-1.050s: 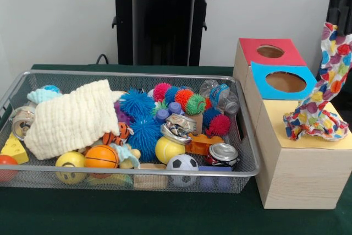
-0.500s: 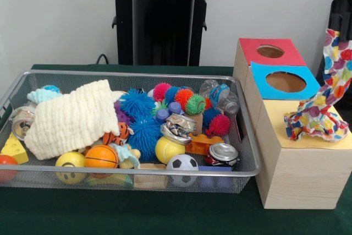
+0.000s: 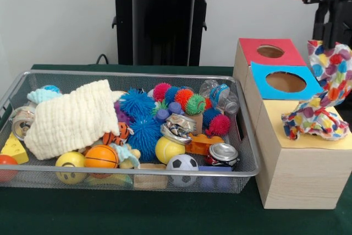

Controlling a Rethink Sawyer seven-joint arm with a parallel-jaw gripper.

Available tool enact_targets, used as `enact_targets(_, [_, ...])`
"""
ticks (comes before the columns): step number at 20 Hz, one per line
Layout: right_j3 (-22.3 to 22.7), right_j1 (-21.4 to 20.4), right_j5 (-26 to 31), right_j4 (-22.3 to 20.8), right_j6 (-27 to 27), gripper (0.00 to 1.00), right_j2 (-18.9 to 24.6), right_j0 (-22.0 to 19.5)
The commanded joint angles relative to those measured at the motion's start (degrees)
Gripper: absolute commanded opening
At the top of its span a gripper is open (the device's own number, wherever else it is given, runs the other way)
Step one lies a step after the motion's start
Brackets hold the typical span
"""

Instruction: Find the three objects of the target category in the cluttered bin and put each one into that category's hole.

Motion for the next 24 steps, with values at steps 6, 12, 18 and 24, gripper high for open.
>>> enact_targets(6, [10.4, -3.0, 4.2, -9.1, -2.2, 0.00, 12.5, -6.1])
enact_targets(12, [10.7, -3.9, -0.4, -13.0, -0.9, 0.00, 15.4, -8.1])
enact_targets(18, [10.3, -4.2, -4.2, -15.6, 2.2, 0.00, 18.3, -9.2])
enact_targets(24, [13.6, -5.6, -2.7, -14.4, 2.7, 0.00, 29.3, -16.5])
